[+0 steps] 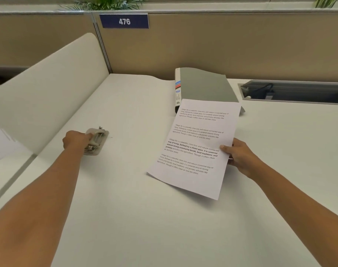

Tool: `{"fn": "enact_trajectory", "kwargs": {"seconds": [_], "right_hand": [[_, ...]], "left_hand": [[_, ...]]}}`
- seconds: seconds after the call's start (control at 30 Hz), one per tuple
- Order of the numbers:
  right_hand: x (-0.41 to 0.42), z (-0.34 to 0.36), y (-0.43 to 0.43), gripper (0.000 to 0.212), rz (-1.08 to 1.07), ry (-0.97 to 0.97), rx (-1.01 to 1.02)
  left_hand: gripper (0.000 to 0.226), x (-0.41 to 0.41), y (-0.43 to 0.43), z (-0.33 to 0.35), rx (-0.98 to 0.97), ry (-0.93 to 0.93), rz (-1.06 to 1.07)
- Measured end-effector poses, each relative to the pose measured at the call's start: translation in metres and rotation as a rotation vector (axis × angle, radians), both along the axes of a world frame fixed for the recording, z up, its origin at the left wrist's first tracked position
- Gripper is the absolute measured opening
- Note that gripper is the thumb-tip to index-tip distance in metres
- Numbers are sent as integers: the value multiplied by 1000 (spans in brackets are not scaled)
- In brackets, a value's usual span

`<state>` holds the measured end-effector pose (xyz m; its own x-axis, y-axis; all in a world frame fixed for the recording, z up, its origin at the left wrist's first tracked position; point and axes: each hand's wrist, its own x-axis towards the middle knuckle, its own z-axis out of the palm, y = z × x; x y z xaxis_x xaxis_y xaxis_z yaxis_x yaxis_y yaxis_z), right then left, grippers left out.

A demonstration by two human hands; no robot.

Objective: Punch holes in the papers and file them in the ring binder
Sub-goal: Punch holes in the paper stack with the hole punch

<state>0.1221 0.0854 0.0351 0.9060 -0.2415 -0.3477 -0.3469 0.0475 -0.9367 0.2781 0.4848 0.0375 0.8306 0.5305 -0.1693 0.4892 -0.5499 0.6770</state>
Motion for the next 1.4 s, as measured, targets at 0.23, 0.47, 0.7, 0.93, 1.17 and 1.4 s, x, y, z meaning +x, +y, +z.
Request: {"fn": "enact_trajectory", "kwargs": {"seconds": [0.23,0.47,0.7,0.93,1.17,1.4], "right_hand": [[2,-2,4,29,-12,6,-7],[-4,1,-6,31,5,-11,-13],[-18,10,-31,30,6,-33,-9],[-46,20,-88,26,-27,-56,-24],[-82,25,-171,28,-64,-71,-88],[-114,12,-271,25,-205,46,-357]], "left_hand": [[44,3,6,10,-184,-44,-14],[26,-8,-11,19,-488,-58,-68],[24,-40,-78,30,-677,-81,-165],[19,-78,-159,22,-817,-26,-241],[14,-113,-257,10,-938,26,-263],[24,-144,-354,1,-1027,90,-295]]}}
